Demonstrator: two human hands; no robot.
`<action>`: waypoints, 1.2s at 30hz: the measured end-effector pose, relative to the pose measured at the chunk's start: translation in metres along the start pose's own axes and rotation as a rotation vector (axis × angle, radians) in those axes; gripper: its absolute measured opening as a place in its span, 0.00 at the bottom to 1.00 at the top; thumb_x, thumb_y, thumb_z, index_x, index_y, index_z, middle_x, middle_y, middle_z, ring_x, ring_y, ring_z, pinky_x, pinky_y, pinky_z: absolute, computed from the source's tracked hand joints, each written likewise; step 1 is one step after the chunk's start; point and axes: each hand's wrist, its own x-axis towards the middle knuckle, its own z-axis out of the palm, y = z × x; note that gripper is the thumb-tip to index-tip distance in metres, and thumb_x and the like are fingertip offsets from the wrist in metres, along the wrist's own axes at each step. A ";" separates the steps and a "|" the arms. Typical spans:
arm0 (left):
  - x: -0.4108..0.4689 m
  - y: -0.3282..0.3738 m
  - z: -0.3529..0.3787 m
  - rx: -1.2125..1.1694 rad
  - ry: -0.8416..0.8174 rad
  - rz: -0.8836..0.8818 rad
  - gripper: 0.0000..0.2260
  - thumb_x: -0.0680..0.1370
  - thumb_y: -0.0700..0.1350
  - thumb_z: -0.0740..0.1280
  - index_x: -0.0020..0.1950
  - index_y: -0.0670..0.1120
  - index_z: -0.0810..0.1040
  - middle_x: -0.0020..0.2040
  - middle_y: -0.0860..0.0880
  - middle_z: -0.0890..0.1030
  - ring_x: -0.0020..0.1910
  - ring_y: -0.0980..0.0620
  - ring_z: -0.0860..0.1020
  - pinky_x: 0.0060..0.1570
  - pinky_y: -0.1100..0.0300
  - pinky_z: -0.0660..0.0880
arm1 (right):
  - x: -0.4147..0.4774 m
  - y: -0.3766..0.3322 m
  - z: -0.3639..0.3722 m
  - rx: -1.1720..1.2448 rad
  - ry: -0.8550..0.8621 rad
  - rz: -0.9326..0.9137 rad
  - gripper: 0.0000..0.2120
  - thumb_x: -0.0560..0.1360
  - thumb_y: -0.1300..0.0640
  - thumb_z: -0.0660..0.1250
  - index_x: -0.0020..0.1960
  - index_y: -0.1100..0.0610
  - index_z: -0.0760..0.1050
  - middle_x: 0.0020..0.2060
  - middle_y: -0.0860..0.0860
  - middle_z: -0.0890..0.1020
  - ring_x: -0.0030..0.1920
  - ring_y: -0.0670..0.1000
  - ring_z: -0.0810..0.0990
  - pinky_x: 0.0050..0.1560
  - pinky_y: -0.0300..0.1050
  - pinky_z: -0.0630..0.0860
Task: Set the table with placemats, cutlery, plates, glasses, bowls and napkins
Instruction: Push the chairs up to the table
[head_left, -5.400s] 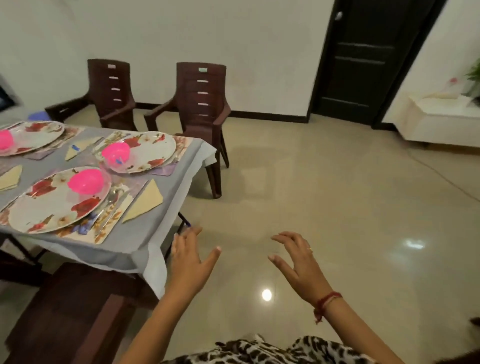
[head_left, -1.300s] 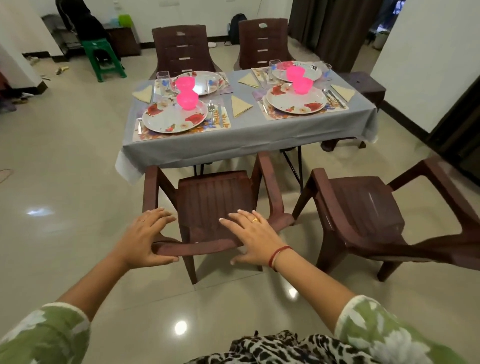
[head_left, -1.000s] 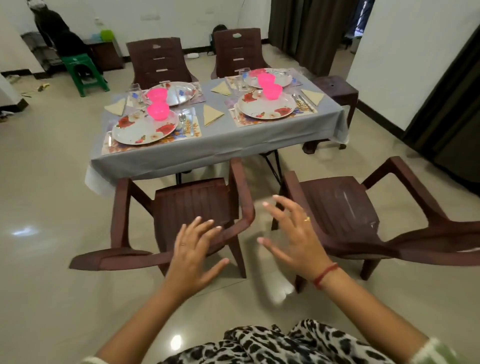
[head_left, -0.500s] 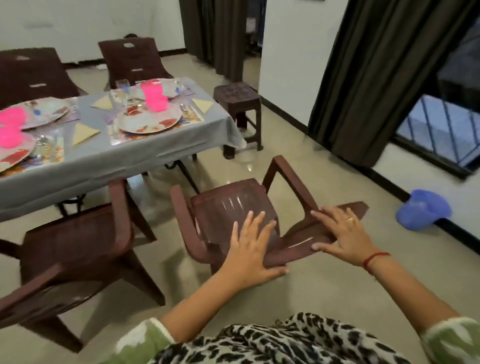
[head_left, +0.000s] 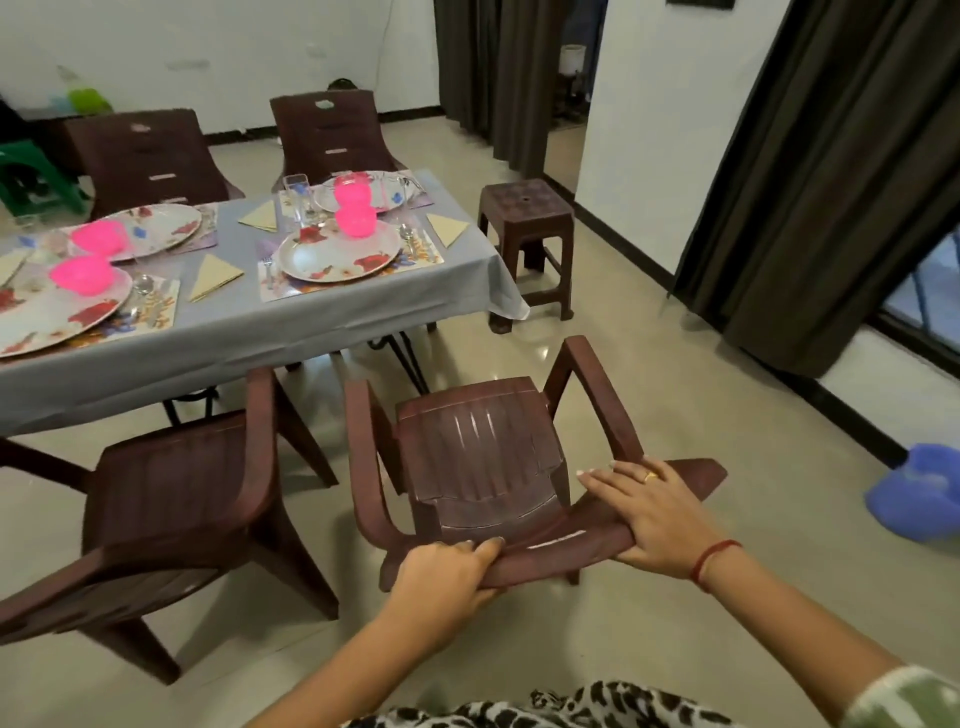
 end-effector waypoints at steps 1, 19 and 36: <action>0.002 -0.009 -0.002 0.011 0.045 0.009 0.29 0.74 0.63 0.46 0.70 0.54 0.69 0.55 0.50 0.82 0.47 0.46 0.82 0.41 0.54 0.77 | 0.009 -0.002 -0.001 -0.001 -0.013 -0.006 0.38 0.65 0.29 0.58 0.68 0.48 0.70 0.58 0.45 0.80 0.58 0.51 0.79 0.60 0.56 0.72; 0.070 -0.149 -0.026 0.038 -0.008 -0.222 0.34 0.67 0.65 0.63 0.69 0.49 0.72 0.70 0.45 0.71 0.72 0.40 0.64 0.62 0.32 0.62 | 0.198 -0.007 -0.012 -0.006 -0.045 -0.050 0.35 0.66 0.31 0.57 0.68 0.47 0.69 0.60 0.47 0.79 0.61 0.53 0.77 0.63 0.58 0.68; 0.095 -0.148 -0.030 -0.559 0.449 -0.399 0.29 0.75 0.69 0.53 0.72 0.57 0.60 0.72 0.58 0.63 0.74 0.56 0.57 0.72 0.42 0.55 | 0.198 0.009 -0.035 0.687 0.125 -0.068 0.33 0.68 0.26 0.56 0.70 0.36 0.58 0.65 0.32 0.63 0.67 0.34 0.60 0.67 0.39 0.59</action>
